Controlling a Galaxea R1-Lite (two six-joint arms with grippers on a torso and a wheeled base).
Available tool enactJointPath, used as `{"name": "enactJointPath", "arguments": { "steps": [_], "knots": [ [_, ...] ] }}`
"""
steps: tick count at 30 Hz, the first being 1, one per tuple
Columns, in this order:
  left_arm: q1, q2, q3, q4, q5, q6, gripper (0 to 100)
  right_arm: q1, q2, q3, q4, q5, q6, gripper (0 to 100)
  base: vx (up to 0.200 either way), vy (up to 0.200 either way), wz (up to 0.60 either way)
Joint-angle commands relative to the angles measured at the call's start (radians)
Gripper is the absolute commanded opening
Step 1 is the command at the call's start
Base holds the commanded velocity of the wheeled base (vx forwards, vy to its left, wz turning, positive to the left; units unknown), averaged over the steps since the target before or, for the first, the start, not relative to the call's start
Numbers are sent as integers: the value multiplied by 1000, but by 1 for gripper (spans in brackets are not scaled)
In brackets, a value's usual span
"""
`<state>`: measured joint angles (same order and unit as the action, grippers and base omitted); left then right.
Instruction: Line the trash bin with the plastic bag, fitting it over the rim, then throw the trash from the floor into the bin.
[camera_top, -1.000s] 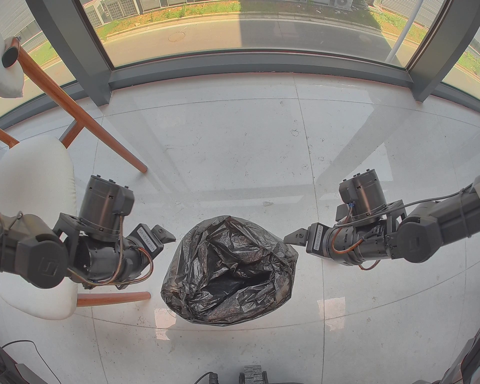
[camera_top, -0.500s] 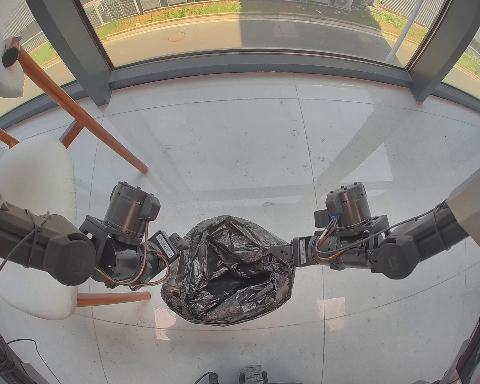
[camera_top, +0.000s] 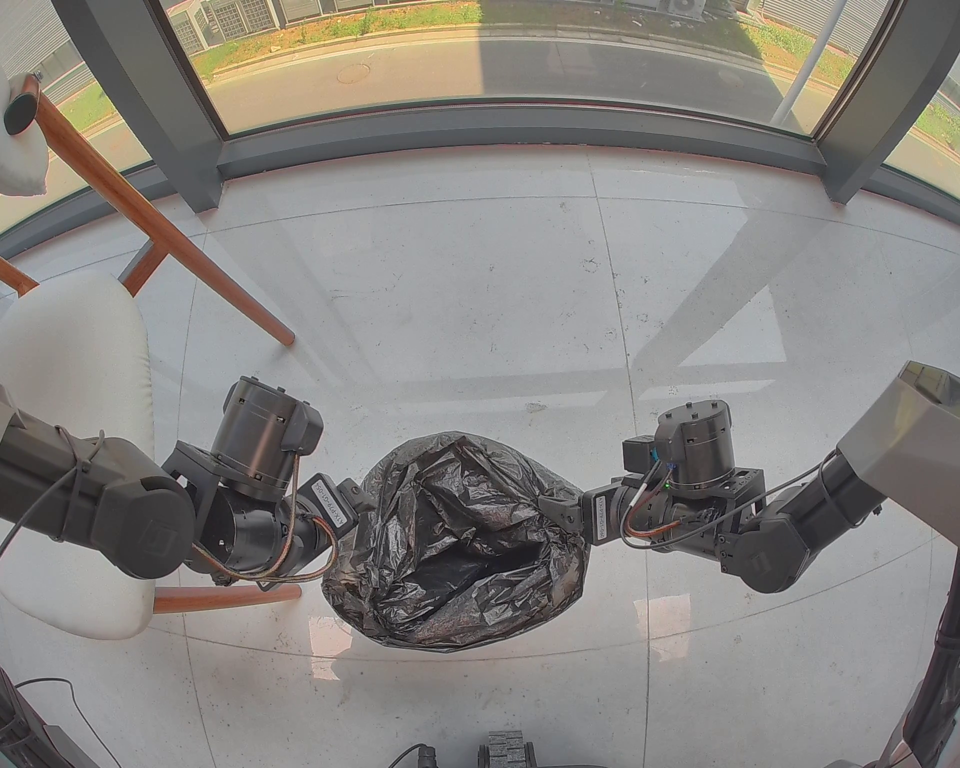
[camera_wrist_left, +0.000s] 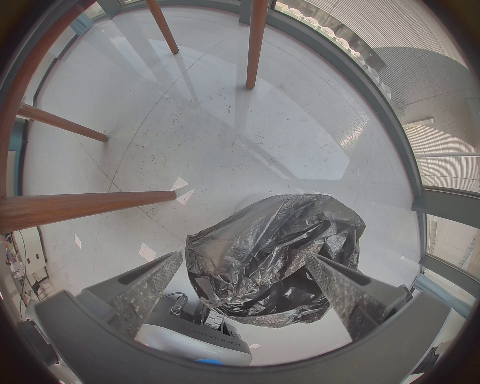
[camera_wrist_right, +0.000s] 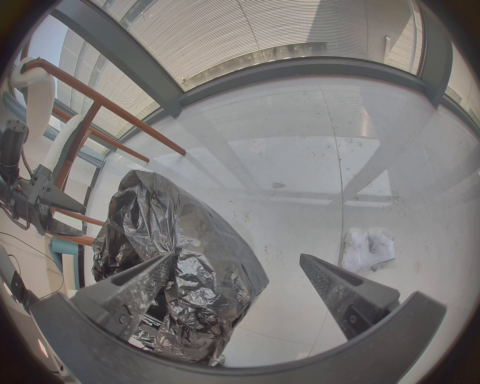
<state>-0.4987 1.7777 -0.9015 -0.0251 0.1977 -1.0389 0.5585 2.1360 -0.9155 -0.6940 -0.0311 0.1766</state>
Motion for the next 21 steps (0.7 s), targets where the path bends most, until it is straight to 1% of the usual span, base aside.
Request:
{"name": "enactJointPath", "arguments": {
  "steps": [1,4,5,10,16,21],
  "knots": [
    [0,0,7,-1,0,-1,100,-3,18,-3,-1,0,1,100,0,0,0],
    [0,0,7,-1,0,-1,100,-5,18,-2,-2,7,4,100,0,0,0],
    [0,0,7,-1,0,-1,100,-5,18,-2,-4,7,4,0,0,0,0],
    [0,0,7,-1,0,-1,100,-3,12,-20,-4,8,7,0,0,0,0],
    [2,0,9,-1,2,-1,100,11,-24,-32,-2,8,69,0,0,0,0],
    [2,0,9,-1,2,-1,100,31,-34,-34,-2,23,69,0,0,0,0]
  ]
}}
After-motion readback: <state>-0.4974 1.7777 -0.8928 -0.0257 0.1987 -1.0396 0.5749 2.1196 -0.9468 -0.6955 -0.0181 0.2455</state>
